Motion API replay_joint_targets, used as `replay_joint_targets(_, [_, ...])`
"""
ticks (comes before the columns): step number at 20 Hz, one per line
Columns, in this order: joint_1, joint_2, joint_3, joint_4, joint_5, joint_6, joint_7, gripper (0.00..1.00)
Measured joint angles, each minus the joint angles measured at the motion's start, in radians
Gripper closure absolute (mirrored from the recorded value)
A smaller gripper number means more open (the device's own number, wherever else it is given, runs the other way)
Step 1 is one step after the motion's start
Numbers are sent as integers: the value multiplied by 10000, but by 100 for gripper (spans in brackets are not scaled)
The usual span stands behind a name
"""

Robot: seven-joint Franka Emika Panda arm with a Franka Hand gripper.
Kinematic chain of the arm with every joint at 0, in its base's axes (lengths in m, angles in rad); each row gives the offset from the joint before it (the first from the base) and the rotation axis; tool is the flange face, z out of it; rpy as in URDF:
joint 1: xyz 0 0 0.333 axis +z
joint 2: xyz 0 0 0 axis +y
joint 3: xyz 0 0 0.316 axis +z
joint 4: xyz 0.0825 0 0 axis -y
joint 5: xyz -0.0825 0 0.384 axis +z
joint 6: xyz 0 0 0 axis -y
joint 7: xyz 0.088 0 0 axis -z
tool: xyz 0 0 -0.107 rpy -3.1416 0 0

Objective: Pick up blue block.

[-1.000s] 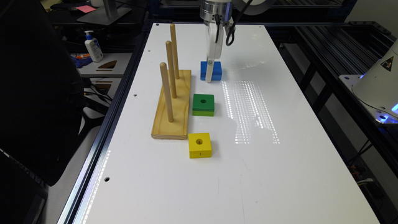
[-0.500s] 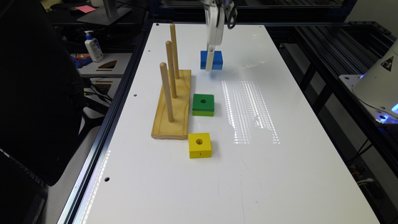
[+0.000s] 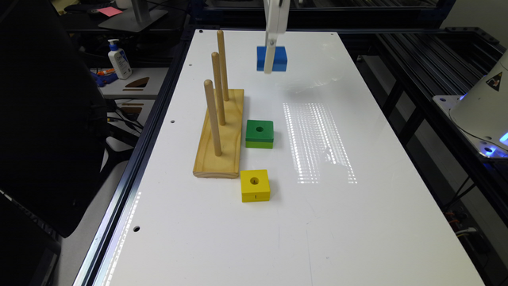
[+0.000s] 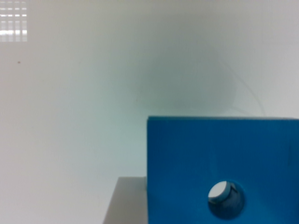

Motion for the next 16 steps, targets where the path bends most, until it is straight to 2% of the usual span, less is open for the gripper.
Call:
replay_joint_targets(3, [1, -297, 1, -21, 1, -305, 0, 100])
replay_joint_targets(7, [1, -427, 1, 25, 1, -394, 1, 100])
replay_joint_targets(12, [1, -1148, 2, 58, 8, -1108, 2, 100])
replay_joint_targets(16, [1, -1339, 3, 52, 9, -1291, 3, 100])
